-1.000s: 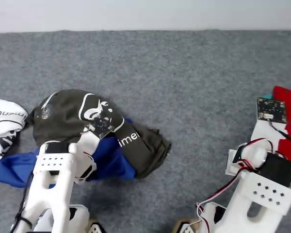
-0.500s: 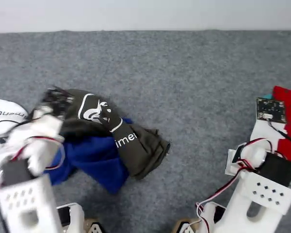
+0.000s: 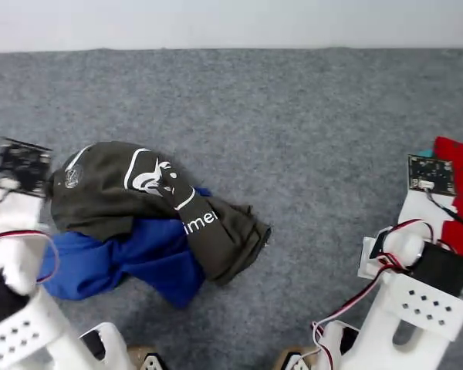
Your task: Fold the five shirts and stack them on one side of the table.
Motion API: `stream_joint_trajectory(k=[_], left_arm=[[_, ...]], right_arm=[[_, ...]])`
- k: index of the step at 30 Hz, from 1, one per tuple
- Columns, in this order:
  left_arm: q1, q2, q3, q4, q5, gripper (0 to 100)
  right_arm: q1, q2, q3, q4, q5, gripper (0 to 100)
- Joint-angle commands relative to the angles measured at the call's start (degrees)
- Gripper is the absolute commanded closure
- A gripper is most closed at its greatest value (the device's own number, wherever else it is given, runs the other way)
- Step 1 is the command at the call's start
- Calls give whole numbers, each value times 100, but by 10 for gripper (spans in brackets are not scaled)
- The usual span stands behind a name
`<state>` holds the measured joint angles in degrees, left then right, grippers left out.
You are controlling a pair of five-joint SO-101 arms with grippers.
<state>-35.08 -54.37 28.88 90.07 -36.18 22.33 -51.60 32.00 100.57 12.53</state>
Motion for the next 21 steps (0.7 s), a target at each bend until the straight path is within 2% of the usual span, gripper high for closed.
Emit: stream_joint_trajectory(k=[1,4,6,16,21], left_arm=[[492,246,295,281,-79,946],[633,369,831,273,-79,822],[633,413,1244,141,-79,782],[730,440,3547,-2004,-114,753],[730,440,4154,-2549,-88,775]], right_arm=[[-48,-40,-44,207,-26,990],[-48,-40,-44,180,-26,990],[-48,-40,-44,180,-26,990],[-48,-31,-35,171,-26,990],[-48,-31,-35,171,-26,990]])
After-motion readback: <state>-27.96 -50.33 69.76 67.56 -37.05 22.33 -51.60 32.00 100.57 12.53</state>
